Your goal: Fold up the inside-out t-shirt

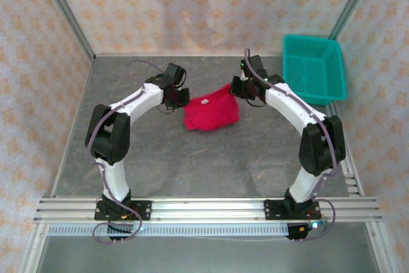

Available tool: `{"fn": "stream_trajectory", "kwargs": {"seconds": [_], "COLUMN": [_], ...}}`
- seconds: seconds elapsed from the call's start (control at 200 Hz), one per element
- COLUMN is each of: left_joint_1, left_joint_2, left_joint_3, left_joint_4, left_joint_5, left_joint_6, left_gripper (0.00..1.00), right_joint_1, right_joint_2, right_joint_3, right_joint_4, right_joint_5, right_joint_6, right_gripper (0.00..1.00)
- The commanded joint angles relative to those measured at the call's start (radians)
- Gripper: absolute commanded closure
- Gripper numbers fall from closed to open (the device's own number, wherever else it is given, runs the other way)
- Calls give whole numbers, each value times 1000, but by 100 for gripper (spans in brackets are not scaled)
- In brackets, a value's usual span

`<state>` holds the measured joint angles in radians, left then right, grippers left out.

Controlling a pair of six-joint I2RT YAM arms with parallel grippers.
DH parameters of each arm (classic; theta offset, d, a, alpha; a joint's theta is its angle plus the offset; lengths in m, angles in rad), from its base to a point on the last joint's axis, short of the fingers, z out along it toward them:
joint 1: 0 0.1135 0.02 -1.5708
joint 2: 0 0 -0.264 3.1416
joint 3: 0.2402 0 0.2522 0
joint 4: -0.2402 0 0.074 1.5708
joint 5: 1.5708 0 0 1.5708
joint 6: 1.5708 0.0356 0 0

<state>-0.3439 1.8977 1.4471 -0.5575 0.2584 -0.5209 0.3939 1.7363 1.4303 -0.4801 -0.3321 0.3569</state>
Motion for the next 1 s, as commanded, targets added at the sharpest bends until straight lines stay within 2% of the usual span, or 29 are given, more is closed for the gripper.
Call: {"fn": "stream_trajectory", "kwargs": {"seconds": [0.0,0.195,0.315,0.37,0.415,0.545,0.59,0.625,0.751,0.866,0.996], "left_joint_1": [21,24,28,29,28,27,25,20,-29,-108,-199], "left_joint_2": [-2,98,118,120,120,86,58,31,-67,-93,-61], "left_joint_3": [32,93,100,113,128,183,195,201,209,175,94], "left_joint_4": [-20,-33,-34,-41,-55,-118,-137,-148,-170,-88,149], "left_joint_5": [-48,-65,-95,-101,-107,-158,-178,-196,-243,-146,-31], "left_joint_6": [18,28,26,26,31,38,36,33,-8,-120,-286], "left_gripper": [99,95,84,78,74,43,37,33,30,29,29], "right_joint_1": [2,0,-2,-4,-4,-4,-6,-9,-38,-103,-200], "right_joint_2": [88,316,452,481,488,415,371,345,220,101,8], "right_joint_3": [65,227,373,430,466,497,494,486,384,193,7], "right_joint_4": [11,-37,-126,-174,-208,-270,-291,-301,-312,-227,-113], "right_joint_5": [27,38,27,13,3,9,27,40,124,147,73], "right_joint_6": [-5,-2,-6,-7,-9,-17,-18,-17,16,82,161], "right_gripper": [100,100,99,95,87,60,50,46,44,44,44]}}
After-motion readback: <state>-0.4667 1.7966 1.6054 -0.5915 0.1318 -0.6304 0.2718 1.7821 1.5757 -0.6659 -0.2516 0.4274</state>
